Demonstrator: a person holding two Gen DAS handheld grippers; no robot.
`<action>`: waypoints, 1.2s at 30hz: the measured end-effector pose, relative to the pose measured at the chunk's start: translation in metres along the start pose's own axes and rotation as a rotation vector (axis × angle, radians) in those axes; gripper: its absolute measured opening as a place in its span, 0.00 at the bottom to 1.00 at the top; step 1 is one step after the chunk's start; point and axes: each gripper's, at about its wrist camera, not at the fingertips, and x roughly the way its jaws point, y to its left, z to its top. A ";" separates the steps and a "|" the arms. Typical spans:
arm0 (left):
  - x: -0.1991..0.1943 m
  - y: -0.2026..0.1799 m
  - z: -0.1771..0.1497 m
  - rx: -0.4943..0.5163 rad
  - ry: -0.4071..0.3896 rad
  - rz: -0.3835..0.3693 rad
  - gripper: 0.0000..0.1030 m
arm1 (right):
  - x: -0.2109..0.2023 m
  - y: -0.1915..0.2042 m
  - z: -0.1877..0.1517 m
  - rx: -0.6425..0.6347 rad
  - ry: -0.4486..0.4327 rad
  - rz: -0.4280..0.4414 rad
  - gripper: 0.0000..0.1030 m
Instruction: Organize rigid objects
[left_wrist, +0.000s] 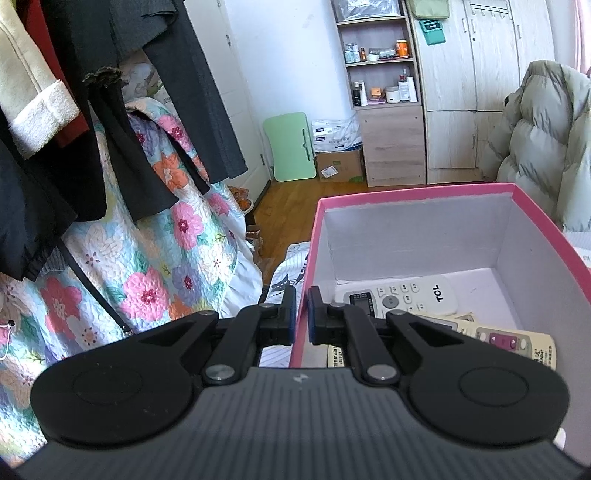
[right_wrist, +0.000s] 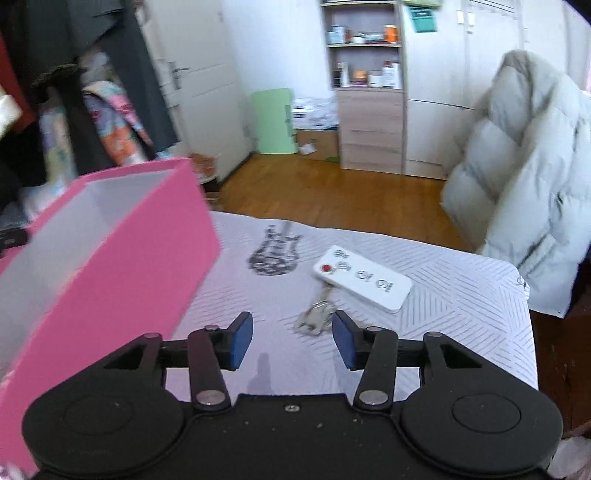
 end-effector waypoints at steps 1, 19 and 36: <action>-0.001 0.001 -0.001 -0.001 -0.009 -0.001 0.06 | 0.009 0.000 0.000 0.009 0.003 -0.020 0.52; -0.005 0.003 -0.003 0.005 -0.013 -0.004 0.06 | 0.012 0.020 -0.023 -0.106 -0.153 -0.133 0.07; -0.004 0.003 -0.004 0.003 -0.011 -0.005 0.06 | -0.082 0.069 0.027 -0.085 -0.308 0.132 0.03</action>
